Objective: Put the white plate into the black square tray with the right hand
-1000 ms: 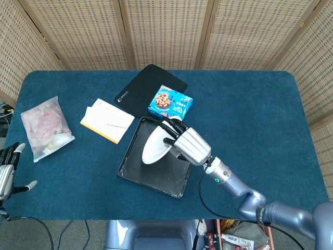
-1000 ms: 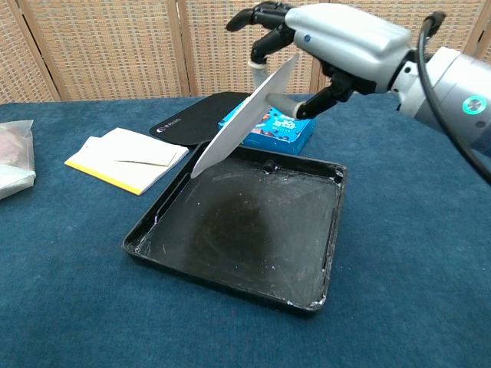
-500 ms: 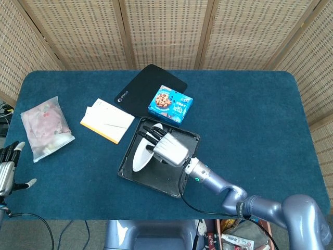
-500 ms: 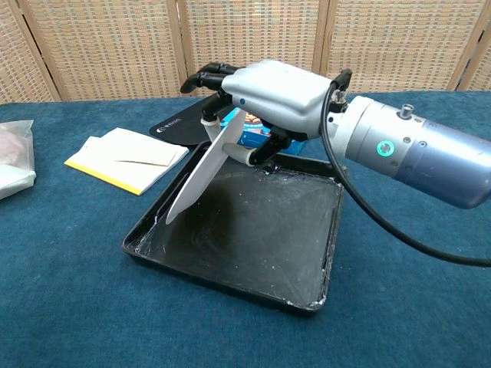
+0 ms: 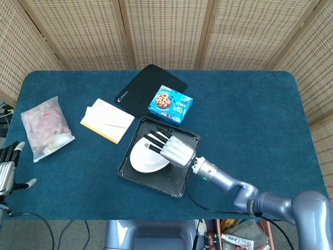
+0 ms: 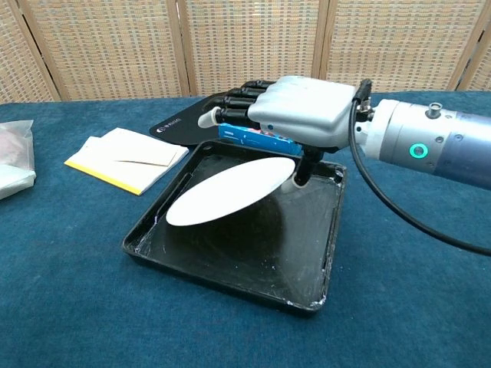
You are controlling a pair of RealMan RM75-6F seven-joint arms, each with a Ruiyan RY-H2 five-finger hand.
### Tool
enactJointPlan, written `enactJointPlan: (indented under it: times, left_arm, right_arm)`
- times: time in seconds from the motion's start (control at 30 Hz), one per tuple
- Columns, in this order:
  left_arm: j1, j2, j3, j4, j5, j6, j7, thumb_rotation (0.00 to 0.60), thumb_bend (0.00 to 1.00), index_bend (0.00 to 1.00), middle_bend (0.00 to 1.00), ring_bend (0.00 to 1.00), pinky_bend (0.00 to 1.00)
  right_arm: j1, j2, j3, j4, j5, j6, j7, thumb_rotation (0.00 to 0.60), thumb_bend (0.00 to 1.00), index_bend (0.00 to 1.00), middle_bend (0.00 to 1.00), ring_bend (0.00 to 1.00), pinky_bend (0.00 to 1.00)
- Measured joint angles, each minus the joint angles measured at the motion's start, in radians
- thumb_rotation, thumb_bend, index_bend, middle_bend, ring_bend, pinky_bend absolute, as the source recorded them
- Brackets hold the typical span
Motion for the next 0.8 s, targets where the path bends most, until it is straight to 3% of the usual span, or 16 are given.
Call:
enactJointPlan:
  times: [0.23, 0.47, 0.63, 0.8]
  left_arm:
    - [-0.003, -0.003, 0.004, -0.002, 0.001, 0.0, 0.011, 0.6, 0.0, 0.0, 0.0, 0.0, 0.0]
    - [-0.001, 0.002, 0.01, -0.009, 0.021, 0.007, 0.002, 0.6, 0.0, 0.0, 0.0, 0.0, 0.0]
    - [0.007, 0.004, 0.015, -0.009, 0.053, 0.038, -0.011, 0.6, 0.0, 0.0, 0.0, 0.0, 0.0]
    - [0.018, 0.004, 0.023, -0.009, 0.095, 0.075, -0.029, 0.6, 0.0, 0.0, 0.0, 0.0, 0.0]
  right_arm:
    - [-0.03, 0.107, -0.018, -0.127, 0.018, -0.015, -0.141, 0.6, 0.0, 0.0, 0.0, 0.0, 0.0]
    - [-0.123, 0.279, -0.048, -0.245, 0.031, 0.041, -0.312, 0.6, 0.0, 0.0, 0.0, 0.0, 0.0]
    - [-0.222, 0.37, -0.078, -0.271, 0.042, 0.143, -0.313, 0.6, 0.0, 0.0, 0.0, 0.0, 0.0]
    - [-0.349, 0.401, -0.099, -0.259, 0.094, 0.268, -0.222, 0.6, 0.0, 0.0, 0.0, 0.0, 0.0]
